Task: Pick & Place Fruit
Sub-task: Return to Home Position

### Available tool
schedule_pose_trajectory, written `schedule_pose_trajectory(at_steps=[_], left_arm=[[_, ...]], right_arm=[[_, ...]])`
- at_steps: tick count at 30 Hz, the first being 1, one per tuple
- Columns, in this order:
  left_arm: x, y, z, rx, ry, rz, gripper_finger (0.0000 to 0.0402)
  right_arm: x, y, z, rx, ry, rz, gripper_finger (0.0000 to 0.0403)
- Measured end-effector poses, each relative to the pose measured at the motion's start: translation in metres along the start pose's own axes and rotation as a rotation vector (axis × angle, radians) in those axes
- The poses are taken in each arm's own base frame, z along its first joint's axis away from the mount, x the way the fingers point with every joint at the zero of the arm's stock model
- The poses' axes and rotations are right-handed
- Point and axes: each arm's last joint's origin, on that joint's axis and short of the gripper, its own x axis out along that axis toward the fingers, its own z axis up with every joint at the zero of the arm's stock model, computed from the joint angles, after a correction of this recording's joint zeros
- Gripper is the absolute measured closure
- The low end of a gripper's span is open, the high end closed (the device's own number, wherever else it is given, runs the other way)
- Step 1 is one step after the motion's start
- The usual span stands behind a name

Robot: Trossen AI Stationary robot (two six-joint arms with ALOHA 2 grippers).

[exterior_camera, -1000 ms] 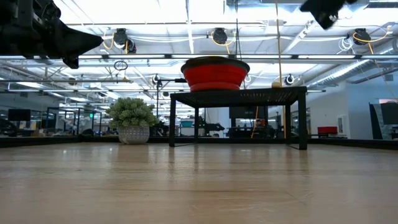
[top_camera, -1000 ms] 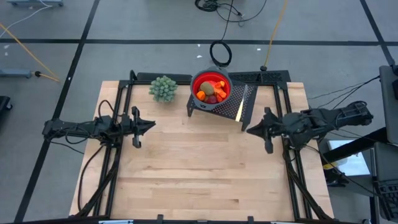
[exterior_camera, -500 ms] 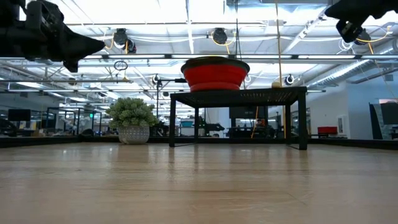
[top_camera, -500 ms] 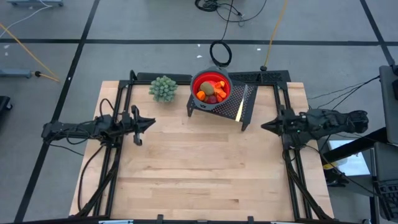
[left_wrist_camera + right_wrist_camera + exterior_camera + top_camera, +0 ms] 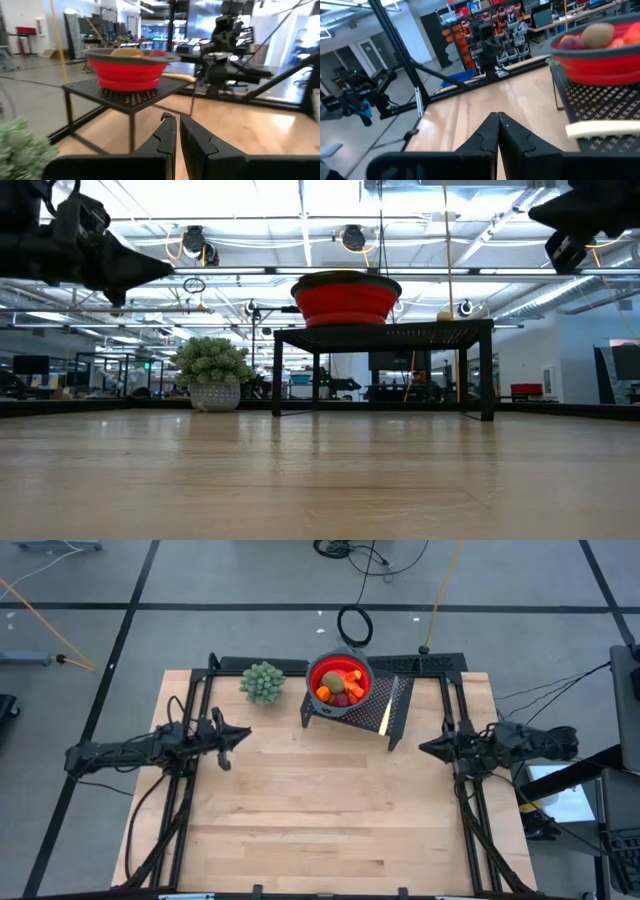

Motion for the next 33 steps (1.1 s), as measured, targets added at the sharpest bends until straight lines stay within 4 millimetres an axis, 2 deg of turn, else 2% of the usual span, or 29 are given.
schedule_pose_trajectory(at_steps=[7, 11, 17, 21, 24, 33], left_arm=[[0.0, 0.005, -0.004, 0.001, 0.036, 0.051, 0.0376], [0.0, 0.006, -0.004, -0.001, 0.041, 0.027, 0.0376], [0.001, 0.007, -0.004, -0.005, 0.042, 0.014, 0.0376], [0.001, 0.008, -0.004, -0.001, 0.041, 0.029, 0.0376], [0.001, 0.009, -0.004, 0.001, 0.04, 0.037, 0.0376], [0.001, 0.011, -0.004, 0.055, 0.042, 0.02, 0.0376]], right_arm=[[-0.001, -0.005, -0.013, -0.006, 0.028, -0.011, 0.0403], [0.006, -0.006, -0.02, -0.001, 0.003, -0.001, 0.0403], [0.025, -0.013, -0.05, 0.011, -0.05, 0.02, 0.0403], [0.03, -0.018, -0.067, 0.051, -0.009, 0.004, 0.0403], [0.031, -0.019, -0.069, 0.105, 0.001, 0.008, 0.0403], [0.03, -0.018, -0.071, 0.124, 0.047, 0.032, 0.0403]])
